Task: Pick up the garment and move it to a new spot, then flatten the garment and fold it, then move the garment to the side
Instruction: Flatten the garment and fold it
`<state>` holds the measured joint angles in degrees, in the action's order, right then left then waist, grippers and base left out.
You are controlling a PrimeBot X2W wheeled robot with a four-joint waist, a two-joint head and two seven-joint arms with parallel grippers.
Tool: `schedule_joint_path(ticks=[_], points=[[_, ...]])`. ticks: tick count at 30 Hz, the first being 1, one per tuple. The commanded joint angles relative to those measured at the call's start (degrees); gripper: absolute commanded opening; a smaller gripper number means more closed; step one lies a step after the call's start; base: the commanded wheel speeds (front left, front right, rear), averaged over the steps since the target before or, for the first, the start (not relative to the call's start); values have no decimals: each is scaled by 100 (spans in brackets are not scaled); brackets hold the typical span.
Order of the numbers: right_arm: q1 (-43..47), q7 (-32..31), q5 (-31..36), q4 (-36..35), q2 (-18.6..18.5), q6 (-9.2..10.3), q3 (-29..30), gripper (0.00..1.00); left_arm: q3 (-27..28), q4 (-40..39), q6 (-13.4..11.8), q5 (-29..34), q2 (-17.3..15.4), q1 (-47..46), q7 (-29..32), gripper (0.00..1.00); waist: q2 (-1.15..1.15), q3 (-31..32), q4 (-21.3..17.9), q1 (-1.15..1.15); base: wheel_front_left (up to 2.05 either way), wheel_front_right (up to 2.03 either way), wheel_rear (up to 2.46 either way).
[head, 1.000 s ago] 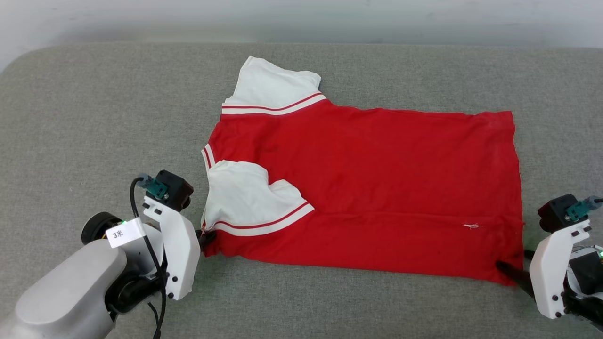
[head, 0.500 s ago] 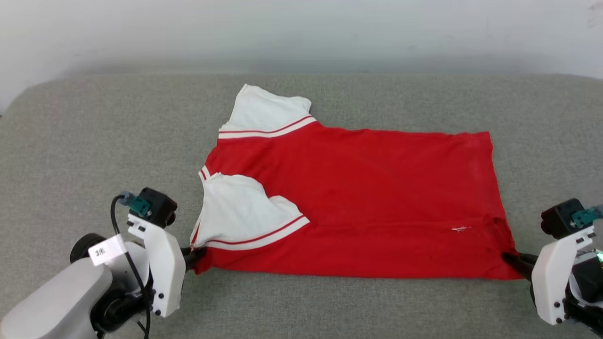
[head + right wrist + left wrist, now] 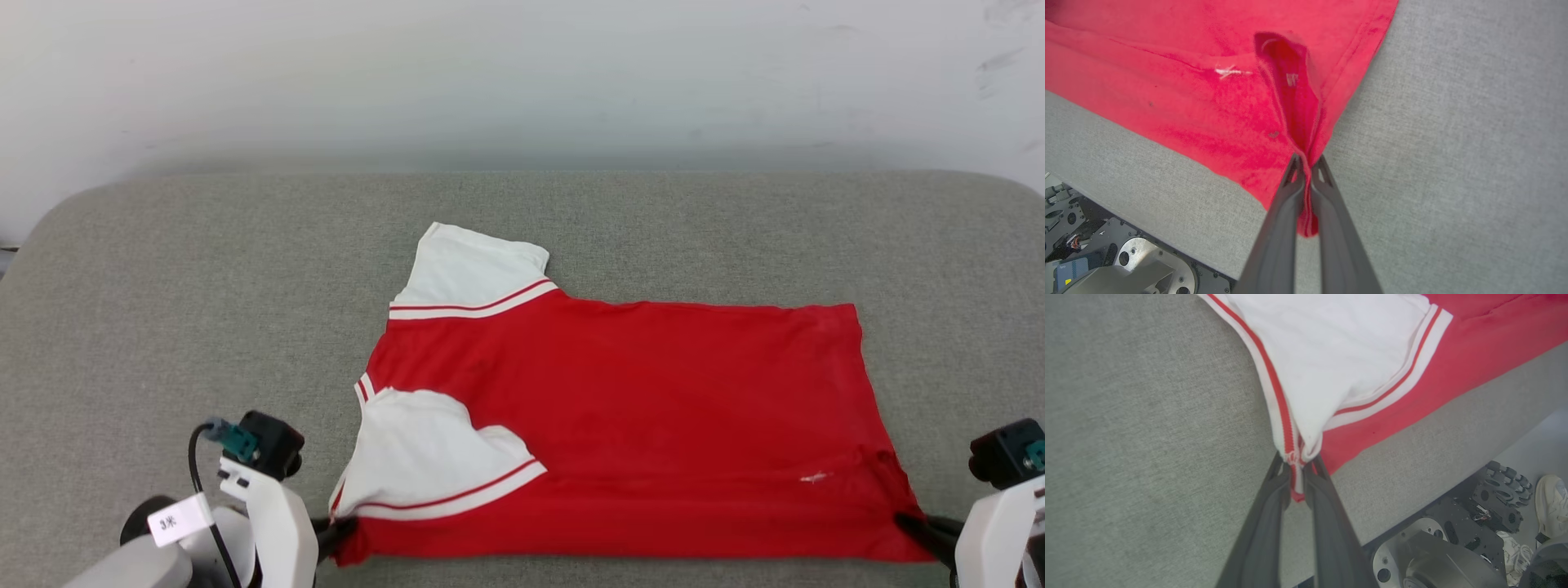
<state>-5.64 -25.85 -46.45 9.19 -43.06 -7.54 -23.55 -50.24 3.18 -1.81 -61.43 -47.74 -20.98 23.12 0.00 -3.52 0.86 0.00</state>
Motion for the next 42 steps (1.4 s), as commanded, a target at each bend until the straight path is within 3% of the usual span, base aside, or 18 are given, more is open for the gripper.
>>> schedule_joint_path(ticks=[1,7,14,15,16,17,18,28,35,42], points=[[108,-35,8,-29,27,11,60,0,-11,-13,-55,-29,-4,111,-21,0,0,-3,0,0,0,0,0],[451,-211,97,-3,209,11,294,0,-89,80,-132,-29,43,327,-101,0,0,-119,-1,0,0,0,0],[416,-184,271,376,508,10,244,0,-171,494,-20,5,286,197,-151,0,0,-247,27,0,0,0,0],[394,-133,297,434,558,10,239,7,-157,548,4,3,339,170,-191,0,0,-245,36,0,0,0,0],[375,-79,310,482,606,10,232,29,-146,605,20,-14,385,165,-218,25,0,-236,42,0,0,0,0],[357,-2,328,510,642,10,241,100,-150,651,35,-16,412,163,-231,72,0,-218,45,0,0,0,0],[345,89,354,546,667,10,276,100,-144,693,41,27,403,147,-277,100,0,-191,49,0,0,0,0],[315,1375,855,405,993,9,960,100,130,443,-79,385,108,-79,-854,100,0,31,98,0,0,0,0],[89,2398,1784,2,1667,8,1801,100,552,324,-330,588,137,-542,-1379,100,0,-7,-7,0,0,0,0],[-2,2792,2641,-852,2428,9,2313,100,705,680,-181,637,306,-1267,-1284,100,0,-284,-304,0,0,0,0]])
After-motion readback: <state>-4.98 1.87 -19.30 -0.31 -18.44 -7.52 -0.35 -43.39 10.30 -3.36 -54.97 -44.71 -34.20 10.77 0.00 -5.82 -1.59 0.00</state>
